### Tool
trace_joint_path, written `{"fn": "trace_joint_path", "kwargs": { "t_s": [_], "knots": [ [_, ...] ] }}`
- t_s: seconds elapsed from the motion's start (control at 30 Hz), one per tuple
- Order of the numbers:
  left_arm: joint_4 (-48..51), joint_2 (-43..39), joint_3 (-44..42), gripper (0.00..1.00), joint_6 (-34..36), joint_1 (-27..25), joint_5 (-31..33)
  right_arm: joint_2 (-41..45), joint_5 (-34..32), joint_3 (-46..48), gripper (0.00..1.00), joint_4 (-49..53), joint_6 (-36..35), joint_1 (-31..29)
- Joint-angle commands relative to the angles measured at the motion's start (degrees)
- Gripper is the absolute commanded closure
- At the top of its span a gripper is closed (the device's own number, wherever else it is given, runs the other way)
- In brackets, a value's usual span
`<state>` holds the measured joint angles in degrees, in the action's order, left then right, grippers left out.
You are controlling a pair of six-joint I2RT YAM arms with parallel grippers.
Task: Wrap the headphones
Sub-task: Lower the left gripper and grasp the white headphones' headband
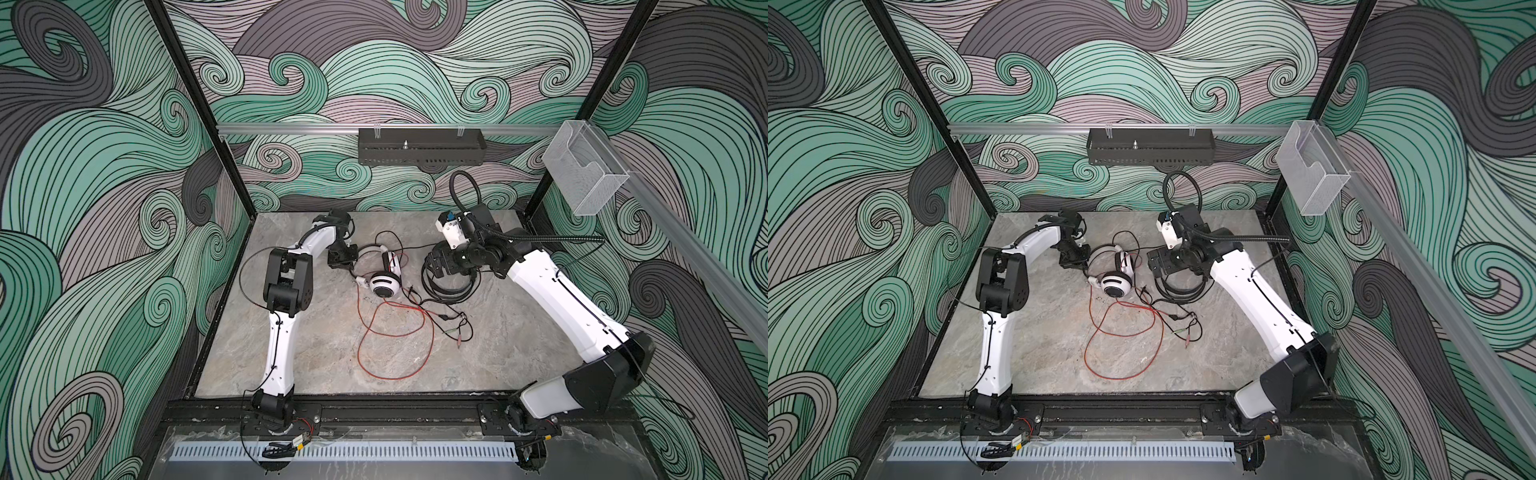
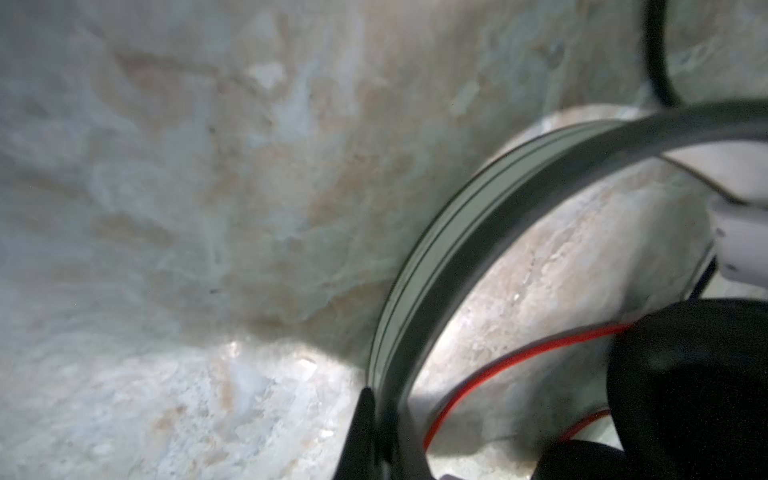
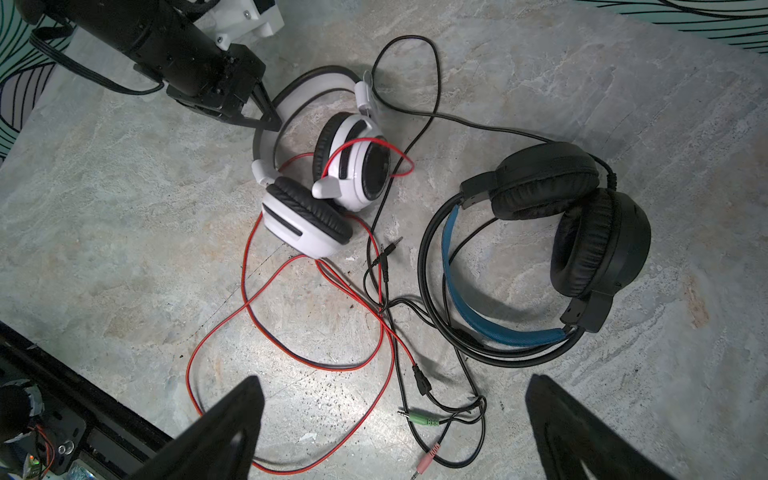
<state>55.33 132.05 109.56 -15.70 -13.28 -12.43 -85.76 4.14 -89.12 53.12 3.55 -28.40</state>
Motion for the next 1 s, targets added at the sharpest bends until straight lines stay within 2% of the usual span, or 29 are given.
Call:
{"fn": "trace_joint_path", "kwargs": {
  "t_s": [0.0,0.17,0.4,0.57,0.73,0.77,0.97],
  "knots": [
    [1.58,-5.66,-3.28,1.0,-1.02,-0.42,0.56,0.1,0.6,-1.14,0.01,0.02,-0.06,-0.24],
    [0.32,-12.39,-11.58,1.0,-3.2,-0.52,2.98,0.36,0.43,-0.88,0.01,-0.08,-0.1,-0.19],
    [-4.44,-20.26,-25.43,1.0,-10.18,-0.52,3.23,-0.01,0.84,-0.7,0.01,-0.52,0.31,-0.31],
    [-7.79,-21.65,-31.4,1.0,-13.37,-0.52,3.03,-0.19,1.15,-0.44,0.01,-0.65,0.62,-0.58],
    [-9.36,-21.42,-33.17,0.99,-15.01,-0.35,4.11,0.17,1.8,0.5,0.01,-1.34,1.52,-0.73],
    [-9.52,-21.3,-33.21,0.95,-15.01,-0.37,4.24,0.25,1.75,0.53,0.01,-1.33,1.55,-0.8],
    [-10.02,-21.08,-33.18,0.57,-14.71,-0.33,4.56,0.76,1.33,0.18,0.01,-1.31,1.28,-0.86]
  ]
}}
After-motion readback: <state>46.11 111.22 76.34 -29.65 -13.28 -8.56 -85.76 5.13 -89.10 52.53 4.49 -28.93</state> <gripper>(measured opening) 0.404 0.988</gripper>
